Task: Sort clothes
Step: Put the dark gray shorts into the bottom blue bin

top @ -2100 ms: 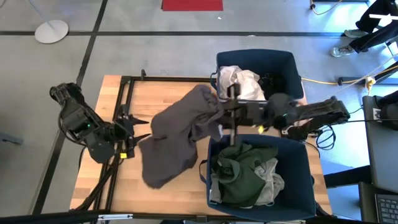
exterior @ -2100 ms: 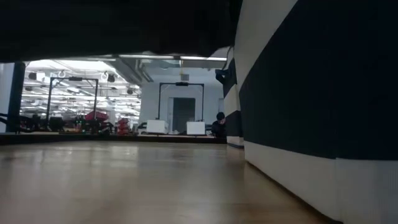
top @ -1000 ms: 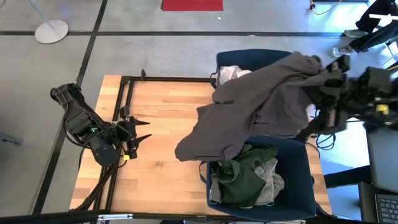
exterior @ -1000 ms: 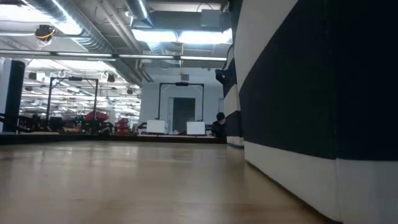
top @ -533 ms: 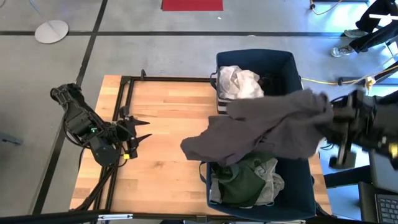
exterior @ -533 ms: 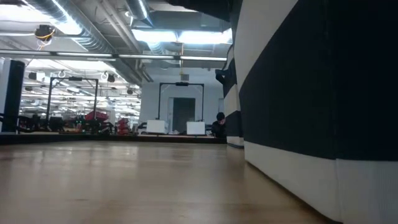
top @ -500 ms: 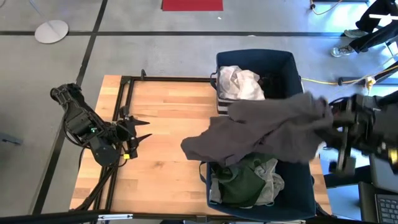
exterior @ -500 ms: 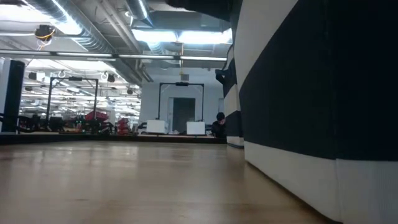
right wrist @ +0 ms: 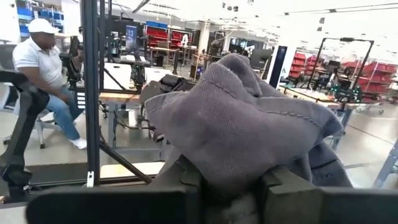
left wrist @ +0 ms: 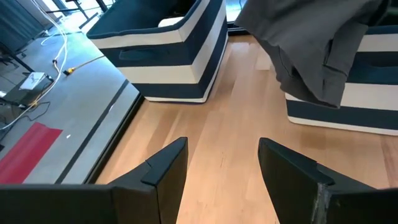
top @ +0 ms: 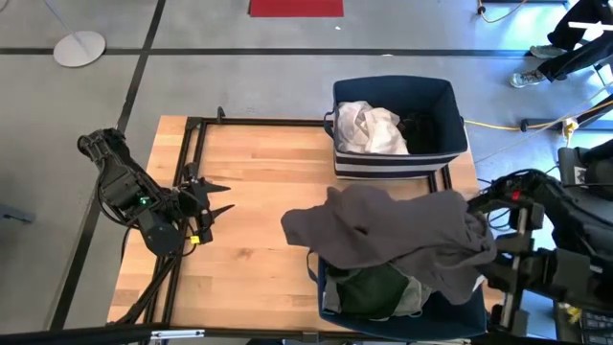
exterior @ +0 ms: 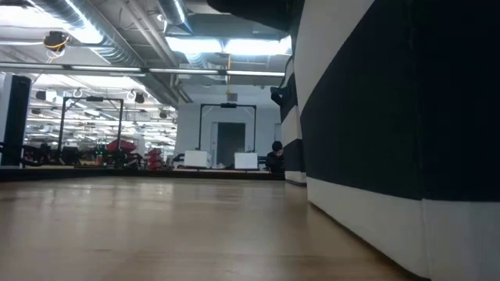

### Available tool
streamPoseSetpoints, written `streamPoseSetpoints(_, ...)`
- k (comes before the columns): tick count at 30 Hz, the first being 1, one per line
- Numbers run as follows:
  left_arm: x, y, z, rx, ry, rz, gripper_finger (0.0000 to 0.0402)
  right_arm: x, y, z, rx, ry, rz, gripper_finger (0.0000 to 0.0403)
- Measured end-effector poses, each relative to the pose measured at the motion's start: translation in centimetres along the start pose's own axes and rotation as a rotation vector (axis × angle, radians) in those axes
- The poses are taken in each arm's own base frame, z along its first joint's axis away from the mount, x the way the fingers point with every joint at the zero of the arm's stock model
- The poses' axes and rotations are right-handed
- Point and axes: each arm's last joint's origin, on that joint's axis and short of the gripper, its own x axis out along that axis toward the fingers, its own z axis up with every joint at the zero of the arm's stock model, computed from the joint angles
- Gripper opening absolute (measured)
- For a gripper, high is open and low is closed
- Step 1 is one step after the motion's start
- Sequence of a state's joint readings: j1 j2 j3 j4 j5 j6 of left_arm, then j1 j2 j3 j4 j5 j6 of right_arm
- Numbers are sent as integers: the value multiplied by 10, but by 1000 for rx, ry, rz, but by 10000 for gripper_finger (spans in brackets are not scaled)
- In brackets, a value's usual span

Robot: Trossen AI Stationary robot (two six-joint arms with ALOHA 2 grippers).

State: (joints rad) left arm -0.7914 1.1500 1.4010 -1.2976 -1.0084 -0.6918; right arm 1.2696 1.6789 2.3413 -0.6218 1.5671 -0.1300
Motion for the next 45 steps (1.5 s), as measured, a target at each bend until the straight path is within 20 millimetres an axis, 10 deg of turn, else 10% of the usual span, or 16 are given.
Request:
streamPoseSetpoints(32, 45, -44, 8, 45, 85, -4, 187, 120, 8, -223, -69, 703, -228, 56)
streamPoseSetpoints(45, 76, -64, 10, 114, 127, 10, 187, 124, 11, -320, -25, 1034, -204, 56)
